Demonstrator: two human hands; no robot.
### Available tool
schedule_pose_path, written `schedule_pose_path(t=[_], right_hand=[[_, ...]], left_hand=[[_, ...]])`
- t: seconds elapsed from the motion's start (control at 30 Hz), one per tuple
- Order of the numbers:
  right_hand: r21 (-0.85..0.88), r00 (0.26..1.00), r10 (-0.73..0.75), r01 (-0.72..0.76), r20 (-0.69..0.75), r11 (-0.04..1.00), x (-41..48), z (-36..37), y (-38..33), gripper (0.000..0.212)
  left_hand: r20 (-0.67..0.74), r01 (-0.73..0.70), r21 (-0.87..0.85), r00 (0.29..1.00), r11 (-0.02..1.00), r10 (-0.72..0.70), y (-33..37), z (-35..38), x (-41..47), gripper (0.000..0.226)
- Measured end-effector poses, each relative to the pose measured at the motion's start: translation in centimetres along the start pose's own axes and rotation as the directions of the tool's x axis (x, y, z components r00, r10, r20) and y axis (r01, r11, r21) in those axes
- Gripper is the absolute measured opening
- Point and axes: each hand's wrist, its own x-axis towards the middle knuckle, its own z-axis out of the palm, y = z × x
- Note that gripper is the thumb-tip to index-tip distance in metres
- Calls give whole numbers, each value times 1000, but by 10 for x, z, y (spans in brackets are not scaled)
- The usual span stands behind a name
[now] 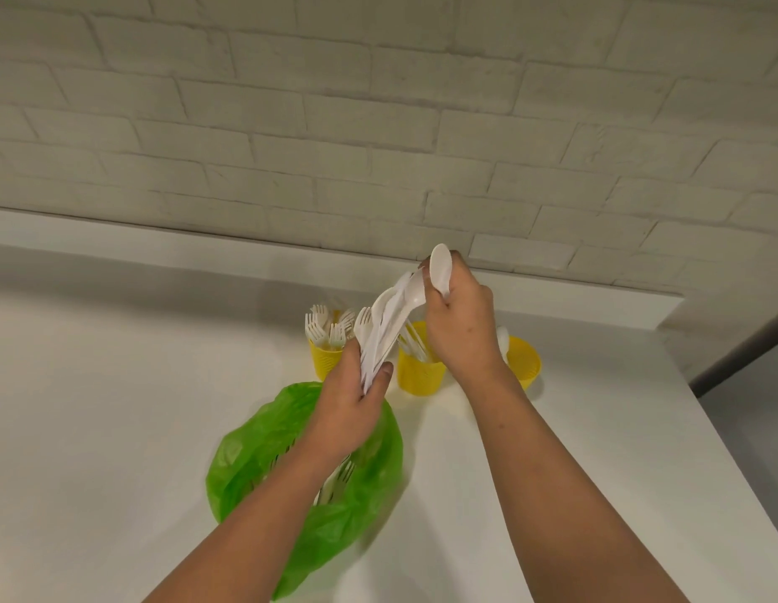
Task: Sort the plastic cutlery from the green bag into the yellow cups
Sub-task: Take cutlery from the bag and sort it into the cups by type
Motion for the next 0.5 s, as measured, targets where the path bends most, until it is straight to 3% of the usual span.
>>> schedule_pose_path(t=[0.1,0.33,0.43,0.5], right_hand=[[125,993,36,-21,-115,992,5,-4,-9,13],[436,895,330,-179,-299,882,21,-23,1,5],[555,853,432,-216,-294,803,12,-30,9,8],[711,828,526,-249,-196,657,2,-31,18,10]], left_hand=[[0,32,-43,1000,999,-32,2,0,-4,15],[-13,168,-151,985,974,-172,2,-2,-4,25],[-20,248,-271,964,930,-264,8,-2,0,28],[-34,253,-362,958,897,-284,15,-1,3,18]])
